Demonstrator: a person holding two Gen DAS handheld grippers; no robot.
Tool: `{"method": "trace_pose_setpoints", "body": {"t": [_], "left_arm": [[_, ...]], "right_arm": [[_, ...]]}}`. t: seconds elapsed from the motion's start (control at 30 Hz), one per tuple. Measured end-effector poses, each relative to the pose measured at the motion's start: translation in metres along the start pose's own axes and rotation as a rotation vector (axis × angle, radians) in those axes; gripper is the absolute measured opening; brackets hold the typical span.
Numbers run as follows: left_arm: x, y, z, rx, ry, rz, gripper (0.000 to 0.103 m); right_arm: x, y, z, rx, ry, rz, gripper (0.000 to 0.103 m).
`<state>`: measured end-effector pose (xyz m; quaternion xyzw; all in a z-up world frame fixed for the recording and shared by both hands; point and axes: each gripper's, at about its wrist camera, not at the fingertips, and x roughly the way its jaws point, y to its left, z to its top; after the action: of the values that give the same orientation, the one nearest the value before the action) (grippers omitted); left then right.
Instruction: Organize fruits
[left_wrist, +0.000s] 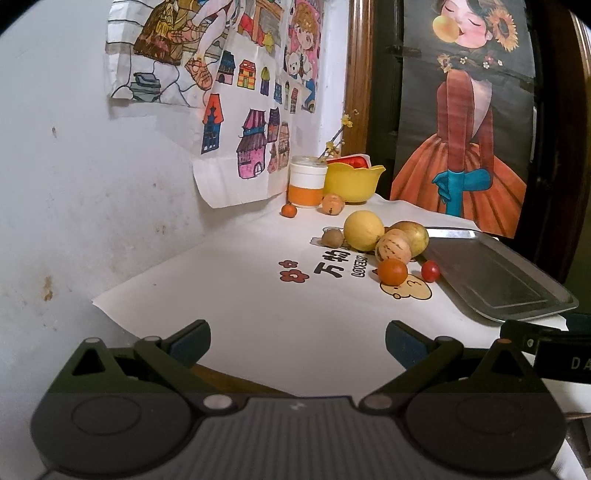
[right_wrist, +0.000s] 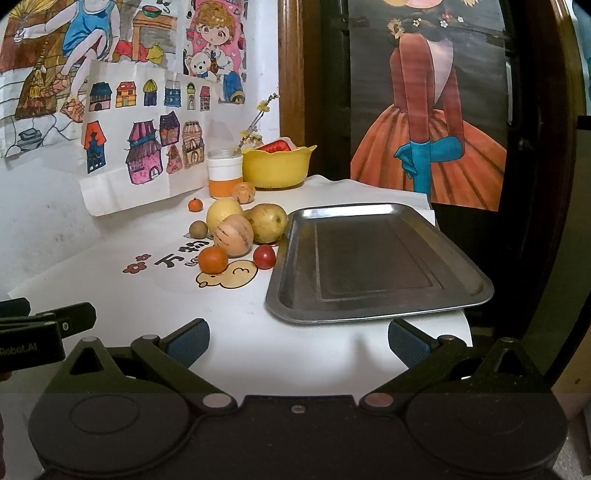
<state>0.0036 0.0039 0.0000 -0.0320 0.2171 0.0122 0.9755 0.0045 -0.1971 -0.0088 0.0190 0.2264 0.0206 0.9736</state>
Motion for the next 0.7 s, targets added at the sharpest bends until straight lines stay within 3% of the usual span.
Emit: {"method": "trace_pose_setpoints", "body": {"t": [0.7], "left_arm": [[0.0020, 0.0031, 0.0038, -0.004, 0.011, 0.005, 0.103]], "right_arm": [[0.0000, 0.0019, 0.0035, -0.014, -0.004, 0.014, 0.103]]}}
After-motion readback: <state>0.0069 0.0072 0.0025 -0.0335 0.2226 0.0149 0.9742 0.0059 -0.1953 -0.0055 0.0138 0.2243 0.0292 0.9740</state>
